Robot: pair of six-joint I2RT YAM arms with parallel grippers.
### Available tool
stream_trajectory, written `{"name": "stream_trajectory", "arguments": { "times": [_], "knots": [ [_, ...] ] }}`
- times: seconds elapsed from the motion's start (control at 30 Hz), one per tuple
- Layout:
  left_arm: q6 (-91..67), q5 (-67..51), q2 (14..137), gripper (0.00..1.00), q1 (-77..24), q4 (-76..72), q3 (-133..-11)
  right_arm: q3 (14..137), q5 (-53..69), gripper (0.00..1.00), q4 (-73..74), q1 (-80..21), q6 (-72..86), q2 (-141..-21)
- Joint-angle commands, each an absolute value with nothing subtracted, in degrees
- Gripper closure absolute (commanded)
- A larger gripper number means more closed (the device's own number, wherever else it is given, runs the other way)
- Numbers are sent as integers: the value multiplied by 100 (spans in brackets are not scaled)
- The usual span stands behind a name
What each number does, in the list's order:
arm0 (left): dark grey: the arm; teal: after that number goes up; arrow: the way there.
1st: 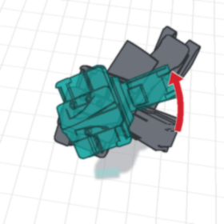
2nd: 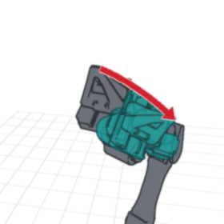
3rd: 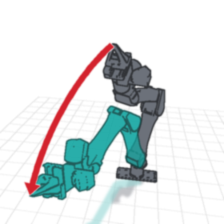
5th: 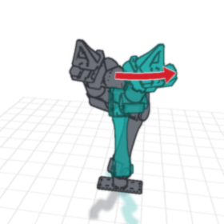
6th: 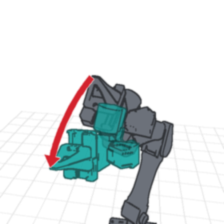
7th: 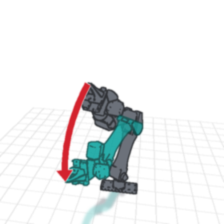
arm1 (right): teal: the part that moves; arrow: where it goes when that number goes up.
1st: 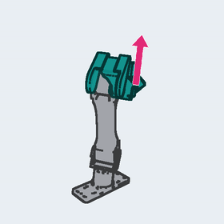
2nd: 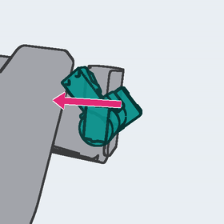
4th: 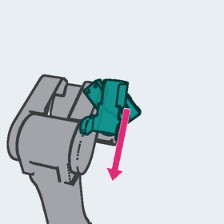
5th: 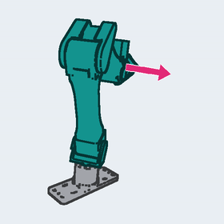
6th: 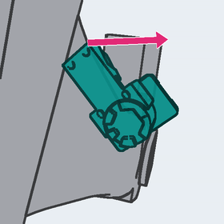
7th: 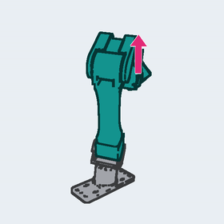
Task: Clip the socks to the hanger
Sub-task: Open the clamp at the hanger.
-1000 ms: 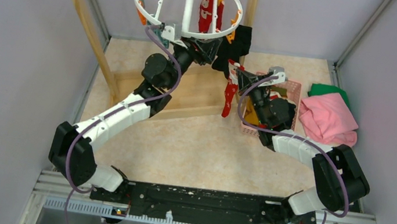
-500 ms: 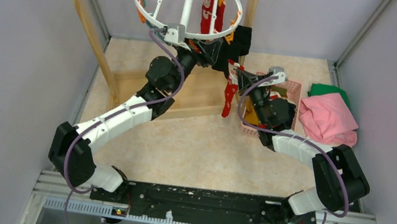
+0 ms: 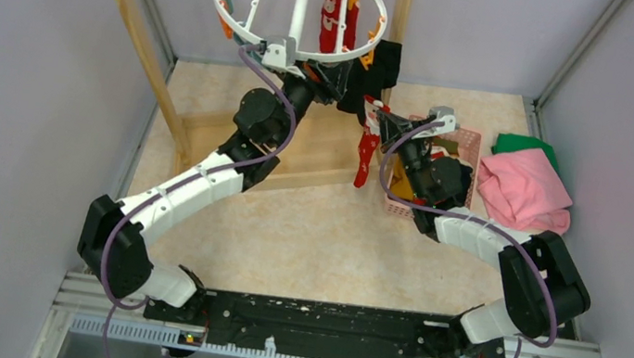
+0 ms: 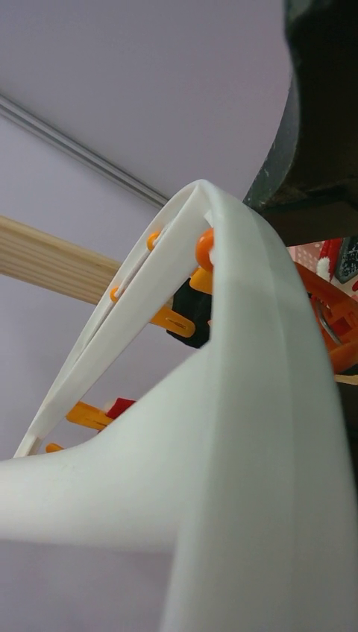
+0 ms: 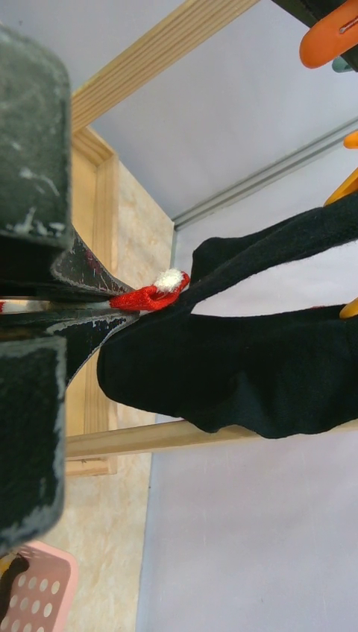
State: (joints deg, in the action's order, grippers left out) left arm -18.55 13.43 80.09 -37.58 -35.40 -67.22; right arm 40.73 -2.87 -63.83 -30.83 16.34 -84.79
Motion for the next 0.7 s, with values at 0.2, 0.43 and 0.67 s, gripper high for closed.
{"name": "stream_trajectory", "arguments": {
  "times": [0.2,0.43,0.67],
  "knots": [
    [-1779,1400,7951,38,-3783,-3661,-7074,4043,-229,100,-6632,-3003,1709,-8267],
    [-1784,1415,7989,38,-3786,-3656,-7099,4043,-229,100,-6629,-3001,1711,-8278],
    [-1791,1402,7996,42,-3781,-3656,-7101,4043,-229,100,-6632,-3006,1706,-8277]
  ]
}}
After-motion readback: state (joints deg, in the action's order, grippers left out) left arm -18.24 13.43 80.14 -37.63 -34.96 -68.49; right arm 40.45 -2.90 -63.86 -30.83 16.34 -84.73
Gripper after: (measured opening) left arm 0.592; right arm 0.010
